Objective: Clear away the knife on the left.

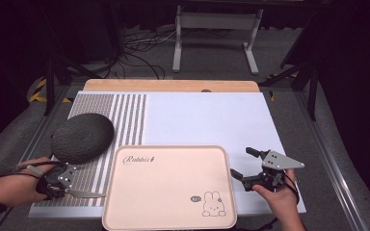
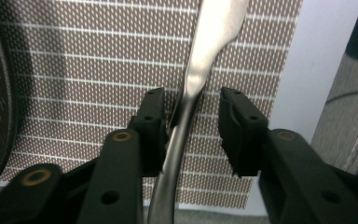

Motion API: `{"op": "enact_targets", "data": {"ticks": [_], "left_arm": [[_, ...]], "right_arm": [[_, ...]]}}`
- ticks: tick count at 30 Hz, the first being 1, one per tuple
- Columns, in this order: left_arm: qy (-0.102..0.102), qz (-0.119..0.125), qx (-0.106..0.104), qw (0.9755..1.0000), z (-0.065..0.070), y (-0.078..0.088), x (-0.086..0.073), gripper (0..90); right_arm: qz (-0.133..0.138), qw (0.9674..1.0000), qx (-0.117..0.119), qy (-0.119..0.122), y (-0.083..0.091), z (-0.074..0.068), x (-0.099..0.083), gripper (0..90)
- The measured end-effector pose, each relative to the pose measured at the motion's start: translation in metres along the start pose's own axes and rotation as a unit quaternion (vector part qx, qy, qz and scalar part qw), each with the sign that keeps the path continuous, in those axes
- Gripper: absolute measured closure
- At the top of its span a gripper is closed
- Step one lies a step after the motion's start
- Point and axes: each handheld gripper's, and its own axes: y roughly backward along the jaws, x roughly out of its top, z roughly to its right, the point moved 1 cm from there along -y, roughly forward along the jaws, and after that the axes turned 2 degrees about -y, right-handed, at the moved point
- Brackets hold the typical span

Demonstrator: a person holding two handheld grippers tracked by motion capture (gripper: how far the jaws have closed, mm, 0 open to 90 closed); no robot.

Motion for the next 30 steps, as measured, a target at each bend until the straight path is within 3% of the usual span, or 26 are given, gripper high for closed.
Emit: {"op": "enact_targets", "data": {"ticks": [2,5,9,16,21,26,30], "left_arm": [[-0.002,-0.012,0.006,0.9999,-0.0001,-0.0012,-0.0006,69.3],[-0.024,-0.028,0.011,0.9992,-0.0008,-0.0027,0.001,75.8],[-0.04,-0.032,0.012,0.9986,0.0002,-0.0035,0.0023,77.8],[-0.048,-0.053,0.028,0.997,0.0045,-0.0052,0.0081,79.8],[-0.046,-0.055,0.025,0.9971,0.0036,-0.0045,0.0079,79.9],[-0.023,-0.051,0.018,0.9983,0.002,-0.0042,0.0066,80.0],[-0.017,-0.045,0.017,0.9987,0.0018,-0.0043,0.0055,80.0]], "right_arm": [[-0.001,1.0,0.003,-0.001,-0.0003,-0.0006,0.0,5.4],[0.0,1.0,0.006,0.001,-0.0012,-0.0018,0.0006,5.5],[-0.001,1.0,0.007,0.001,-0.0014,-0.0021,0.0006,5.6],[-0.003,0.9999,0.013,0.002,-0.0022,-0.0037,-0.0007,5.7],[-0.004,0.9999,0.016,0.004,-0.0016,-0.0038,-0.0013,5.9],[-0.001,0.9999,0.014,0.001,-0.001,-0.0026,-0.0014,5.8],[-0.005,0.9998,0.016,-0.004,-0.0025,-0.0022,-0.0028,5.9]]}}
